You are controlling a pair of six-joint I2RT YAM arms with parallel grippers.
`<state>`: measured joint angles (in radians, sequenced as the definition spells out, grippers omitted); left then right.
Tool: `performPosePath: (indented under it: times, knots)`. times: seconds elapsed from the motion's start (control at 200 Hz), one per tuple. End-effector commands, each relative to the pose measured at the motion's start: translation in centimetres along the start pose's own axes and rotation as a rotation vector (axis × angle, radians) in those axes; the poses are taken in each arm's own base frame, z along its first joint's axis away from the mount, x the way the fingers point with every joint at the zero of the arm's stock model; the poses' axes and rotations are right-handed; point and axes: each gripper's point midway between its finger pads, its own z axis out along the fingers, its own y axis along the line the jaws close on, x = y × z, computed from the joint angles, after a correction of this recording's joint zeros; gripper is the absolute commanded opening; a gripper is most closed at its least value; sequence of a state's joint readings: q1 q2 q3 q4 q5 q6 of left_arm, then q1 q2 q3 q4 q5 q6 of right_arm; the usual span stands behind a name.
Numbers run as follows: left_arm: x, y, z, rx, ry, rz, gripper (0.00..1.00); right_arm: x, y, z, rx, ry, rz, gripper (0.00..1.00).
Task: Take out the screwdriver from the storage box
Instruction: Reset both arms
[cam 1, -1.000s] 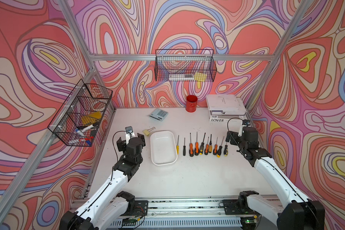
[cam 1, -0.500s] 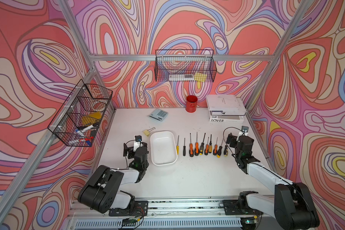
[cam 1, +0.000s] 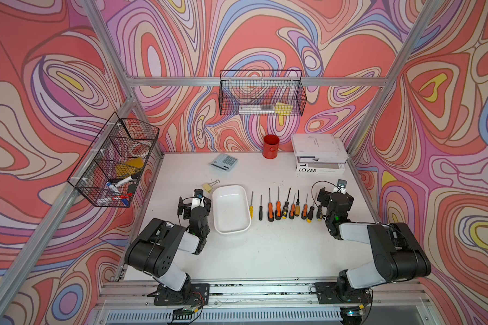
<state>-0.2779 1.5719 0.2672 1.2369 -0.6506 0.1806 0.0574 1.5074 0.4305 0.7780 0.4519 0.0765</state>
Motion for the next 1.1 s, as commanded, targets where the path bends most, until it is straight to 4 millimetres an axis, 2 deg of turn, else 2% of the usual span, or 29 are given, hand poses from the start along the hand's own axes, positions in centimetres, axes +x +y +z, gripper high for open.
performPosePath:
  times: [0.0,0.06,0.095,0.165,0.31,0.361,0.596,0.731,0.756,0.786,0.836,0.896,1.092]
  knots:
    - [0.0,-0.5,0.3,0.096,0.015,-0.072,0.99,-1.2,0.5,0.9,-0.009,-0.029,0.048,0.98]
    - [0.4,-0.4,0.5,0.127,0.026,-0.096,0.99,-0.4,-0.1,1.6,0.044,-0.015,0.058,0.98]
    - [0.6,-0.4,0.6,0.141,0.032,-0.104,0.99,0.0,0.3,1.8,0.023,-0.016,0.045,0.98]
    - [0.8,-0.5,0.8,0.163,0.041,-0.115,0.99,0.2,1.3,2.0,-0.026,-0.006,0.024,0.98]
    - [2.0,-0.8,1.1,0.195,0.063,-0.132,0.99,0.1,1.3,2.0,-0.025,-0.014,0.024,0.98]
    - [1.6,-0.8,1.4,0.185,0.027,-0.124,0.99,0.1,1.3,2.0,-0.023,-0.013,0.022,0.98]
    - [2.1,-0.8,1.6,0.187,0.093,-0.131,0.99,0.1,1.2,2.0,-0.018,-0.011,0.025,0.98]
    - [2.1,-0.8,2.0,0.176,0.1,-0.127,0.99,0.7,3.6,1.0,-0.179,-0.053,-0.011,0.98]
    - [2.2,-0.9,2.0,0.178,0.109,-0.125,0.99,1.3,3.5,1.0,-0.176,-0.064,-0.007,0.98]
    - [2.2,-0.9,2.1,0.177,0.109,-0.124,0.99,0.8,3.3,0.8,-0.171,-0.114,-0.004,0.98]
    - [2.1,-0.9,2.2,0.174,0.096,-0.12,0.99,1.5,3.4,0.8,-0.18,-0.06,0.0,0.98]
    - [2.1,-0.9,2.1,0.175,0.104,-0.121,0.99,1.1,3.4,1.0,-0.17,-0.087,-0.01,0.98]
    - [2.1,-1.0,2.3,0.177,0.106,-0.12,0.99,1.3,3.5,1.4,-0.167,-0.056,-0.009,0.98]
